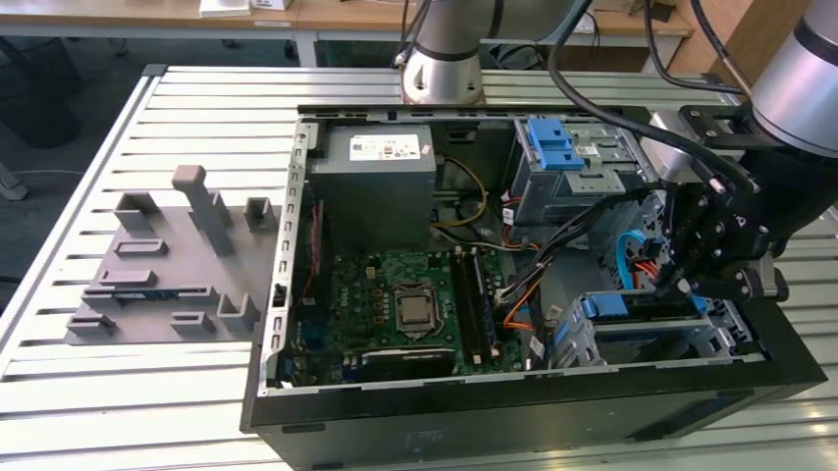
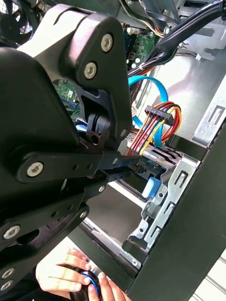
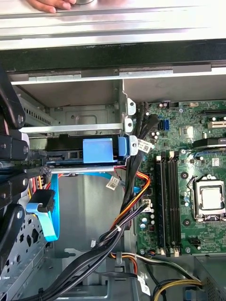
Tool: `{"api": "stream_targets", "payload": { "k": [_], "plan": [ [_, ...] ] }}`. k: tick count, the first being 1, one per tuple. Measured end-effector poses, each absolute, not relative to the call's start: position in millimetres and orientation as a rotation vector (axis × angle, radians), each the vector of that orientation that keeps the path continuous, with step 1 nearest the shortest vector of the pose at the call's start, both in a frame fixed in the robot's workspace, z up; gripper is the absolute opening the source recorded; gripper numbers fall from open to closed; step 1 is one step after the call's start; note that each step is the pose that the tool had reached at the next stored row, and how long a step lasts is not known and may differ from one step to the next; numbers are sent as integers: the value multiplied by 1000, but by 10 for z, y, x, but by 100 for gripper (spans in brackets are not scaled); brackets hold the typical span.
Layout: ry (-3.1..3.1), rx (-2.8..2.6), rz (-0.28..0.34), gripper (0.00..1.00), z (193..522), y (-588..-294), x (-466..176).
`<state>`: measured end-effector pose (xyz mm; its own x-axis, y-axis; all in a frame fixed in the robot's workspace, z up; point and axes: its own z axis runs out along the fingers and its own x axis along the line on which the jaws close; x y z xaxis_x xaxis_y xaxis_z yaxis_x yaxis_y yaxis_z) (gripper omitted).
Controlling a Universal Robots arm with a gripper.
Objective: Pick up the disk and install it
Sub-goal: 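Insert the first disk wire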
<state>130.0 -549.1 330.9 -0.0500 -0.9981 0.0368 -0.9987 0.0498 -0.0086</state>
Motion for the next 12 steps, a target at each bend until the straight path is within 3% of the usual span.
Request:
{"api": "stream_targets", "payload": {
  "k": [12],
  "plan": [
    [-2261,2151,48,16,3354,-5484,1300]
  ]
}}
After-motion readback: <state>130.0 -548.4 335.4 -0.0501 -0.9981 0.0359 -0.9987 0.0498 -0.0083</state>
